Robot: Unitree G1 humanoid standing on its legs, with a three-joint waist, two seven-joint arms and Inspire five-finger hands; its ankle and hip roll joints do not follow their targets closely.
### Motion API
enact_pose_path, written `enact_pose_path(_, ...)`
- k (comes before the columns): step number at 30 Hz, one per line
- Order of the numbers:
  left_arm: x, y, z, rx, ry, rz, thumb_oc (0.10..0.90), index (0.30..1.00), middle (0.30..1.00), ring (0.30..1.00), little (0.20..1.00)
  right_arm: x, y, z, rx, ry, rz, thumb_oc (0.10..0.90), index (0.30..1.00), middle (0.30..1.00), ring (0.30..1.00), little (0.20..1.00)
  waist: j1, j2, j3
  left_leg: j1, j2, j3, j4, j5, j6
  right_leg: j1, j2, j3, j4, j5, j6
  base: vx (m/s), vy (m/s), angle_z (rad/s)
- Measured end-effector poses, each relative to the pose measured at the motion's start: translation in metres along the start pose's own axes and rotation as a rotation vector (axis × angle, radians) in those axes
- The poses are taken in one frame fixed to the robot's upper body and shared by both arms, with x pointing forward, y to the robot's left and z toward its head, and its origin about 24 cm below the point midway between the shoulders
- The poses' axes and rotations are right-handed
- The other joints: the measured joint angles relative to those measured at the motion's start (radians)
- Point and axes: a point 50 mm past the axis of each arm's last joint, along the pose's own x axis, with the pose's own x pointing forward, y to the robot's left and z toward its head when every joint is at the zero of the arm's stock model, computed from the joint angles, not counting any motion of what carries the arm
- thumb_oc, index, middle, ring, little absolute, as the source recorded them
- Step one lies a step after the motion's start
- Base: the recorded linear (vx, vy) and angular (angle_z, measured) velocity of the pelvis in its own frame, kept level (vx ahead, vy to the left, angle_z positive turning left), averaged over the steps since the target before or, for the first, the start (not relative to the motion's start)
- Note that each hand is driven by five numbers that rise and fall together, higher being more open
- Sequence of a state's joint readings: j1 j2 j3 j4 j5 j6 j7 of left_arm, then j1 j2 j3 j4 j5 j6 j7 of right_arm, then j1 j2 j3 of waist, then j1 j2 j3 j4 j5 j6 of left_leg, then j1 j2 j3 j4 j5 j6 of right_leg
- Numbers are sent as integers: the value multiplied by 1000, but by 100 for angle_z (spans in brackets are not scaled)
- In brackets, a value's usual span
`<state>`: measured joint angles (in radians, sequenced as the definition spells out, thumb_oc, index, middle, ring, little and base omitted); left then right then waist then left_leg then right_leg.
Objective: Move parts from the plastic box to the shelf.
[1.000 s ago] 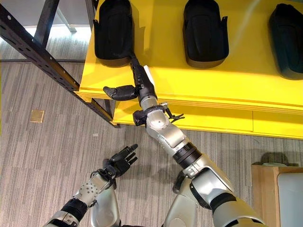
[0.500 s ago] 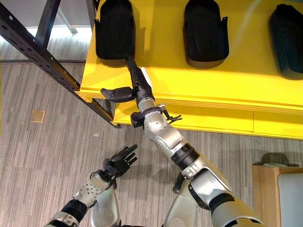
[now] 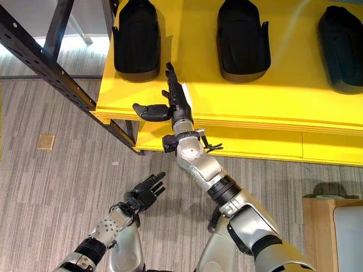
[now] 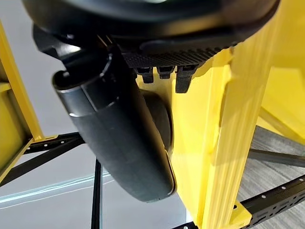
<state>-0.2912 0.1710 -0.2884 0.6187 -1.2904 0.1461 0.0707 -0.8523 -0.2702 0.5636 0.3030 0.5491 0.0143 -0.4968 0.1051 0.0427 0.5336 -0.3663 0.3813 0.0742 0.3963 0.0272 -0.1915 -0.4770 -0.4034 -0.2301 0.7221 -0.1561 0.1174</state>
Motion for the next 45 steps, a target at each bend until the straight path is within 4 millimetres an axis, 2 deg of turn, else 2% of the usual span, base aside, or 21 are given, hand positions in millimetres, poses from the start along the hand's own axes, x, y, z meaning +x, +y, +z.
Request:
enact_pose_path(6,2,-5,2,3,-8,0,900,1000,1000,1000,1000,0,-7,0,28,-3,-45,900,1000,1000,1000,1000,-7,-1,0,-5,5,6,2,-7,-6,-2,9,3,-22,17,3,-26,10,-3)
enact_pose_path(14,3,-7,-7,-30,-29,35,900,1000,1000,1000,1000,-12,-28,-17,101,-21,-87,900,1000,1000,1000,1000,-27,-3,1,29,5,32,-7,-15,-4,36,22,15,-82,50,16,-1,27,-6)
enact_pose_path(17,0,1,-7,-29,-77,86,900,1000,1000,1000,1000,-27,-34,-27,83,-30,-32,900,1000,1000,1000,1000,-41,-4,1,90,3,47,-37,-15,-4,101,24,7,-121,61,23,94,45,-3)
enact_pose_path(19,-4,13,-8,-7,-122,144,900,1000,1000,1000,1000,-54,-41,-29,19,-55,23,900,1000,1000,1000,1000,-58,-5,1,174,3,68,-89,-8,-11,184,30,-4,-181,82,40,133,68,-2)
enact_pose_path(20,-6,16,-9,-6,-129,152,900,1000,1000,1000,1000,-60,-37,-28,16,-67,46,900,1000,1000,1000,1000,-58,-7,-2,190,2,73,-102,-5,-7,202,32,-8,-195,87,43,142,86,-8)
enact_pose_path(22,-13,28,-7,26,-166,184,900,1000,1000,1000,1000,-78,-38,-25,-21,-85,106,900,1000,1000,1000,1000,-88,-14,-9,259,3,97,-156,2,-2,271,42,-16,-272,108,44,141,99,-10)
enact_pose_path(23,-21,35,-6,59,-181,186,900,1000,1000,1000,1000,-90,-41,-30,-22,-45,121,900,1000,1000,1000,1000,-106,-16,-21,309,3,120,-207,17,-4,318,50,-24,-337,133,50,125,92,-19)
enact_pose_path(25,-31,43,-8,103,-190,167,900,1000,1000,1000,1000,-107,-54,-53,-33,76,92,900,1000,1000,1000,1000,-105,-21,-75,337,1,157,-253,25,0,343,63,-26,-408,167,54,127,66,-23)
enact_pose_path(26,-32,43,-8,114,-191,162,900,1000,1000,1000,1000,-113,-59,-60,-41,114,79,900,1000,1000,1000,1000,-114,-24,-91,341,0,163,-261,25,0,347,62,-23,-426,174,57,106,36,-12)
enact_pose_path(28,-41,42,-6,165,-206,124,900,1000,1000,1000,1000,-139,-77,-82,-60,240,27,900,1000,1000,1000,1000,-124,-25,-133,382,-8,183,-309,44,-8,393,68,-28,-498,211,73,57,16,-6)
enact_pose_path(30,-48,41,-3,216,-217,98,900,1000,1000,1000,1000,-159,-86,-95,-64,319,2,900,1000,1000,1000,1000,-134,-27,-177,411,-16,209,-340,48,-7,420,73,-30,-557,235,82,45,6,-20)
enact_pose_path(33,-56,36,9,265,-253,59,900,1000,1000,1000,1000,-179,-94,-105,-56,390,-35,900,1000,1000,1000,1000,-160,-27,-244,459,-22,254,-391,55,-15,461,87,-26,-655,276,83,49,-14,-26)
enact_pose_path(35,-61,45,2,309,-206,95,900,1000,1000,1000,1000,-185,-98,-108,-58,411,-52,900,1000,1000,1000,1000,-169,-23,-279,486,-26,270,-414,61,-21,490,95,-26,-705,299,92,15,-18,-14)
enact_pose_path(38,-66,49,1,381,-187,77,900,1000,1000,1000,1000,-187,-99,-109,-81,415,-48,900,1000,1000,1000,1000,-166,-23,-318,491,-27,279,-445,74,-18,494,104,-28,-739,313,85,-34,-31,-5)
enact_pose_path(39,-71,54,-1,391,-176,52,900,1000,1000,1000,1000,-188,-100,-109,-89,417,-50,900,1000,1000,1000,1000,-162,-23,-326,491,-28,280,-453,78,-18,494,105,-29,-746,316,86,-72,-28,-3)
enact_pose_path(41,-102,75,-10,432,-180,-120,900,1000,1000,1000,1000,-200,-112,-112,-87,453,-83,900,1000,1000,1000,1000,-152,-26,-353,493,-29,285,-470,86,-26,498,110,-33,-775,330,93,-30,-9,-1)
enact_pose_path(42,-111,81,-12,439,-174,-140,900,1000,1000,1000,1000,-203,-116,-114,-85,463,-97,900,1000,1000,1000,1000,-151,-27,-359,494,-29,287,-472,88,-28,499,111,-34,-780,332,93,0,0,0)
enact_pose_path(45,-158,115,-19,481,-99,-192,900,1000,1000,1000,1000,-216,-141,-121,-70,515,-199,900,1000,1000,1000,1000,-123,-27,-362,509,-35,292,-474,87,-28,524,109,-35,-807,344,98,13,0,-1)
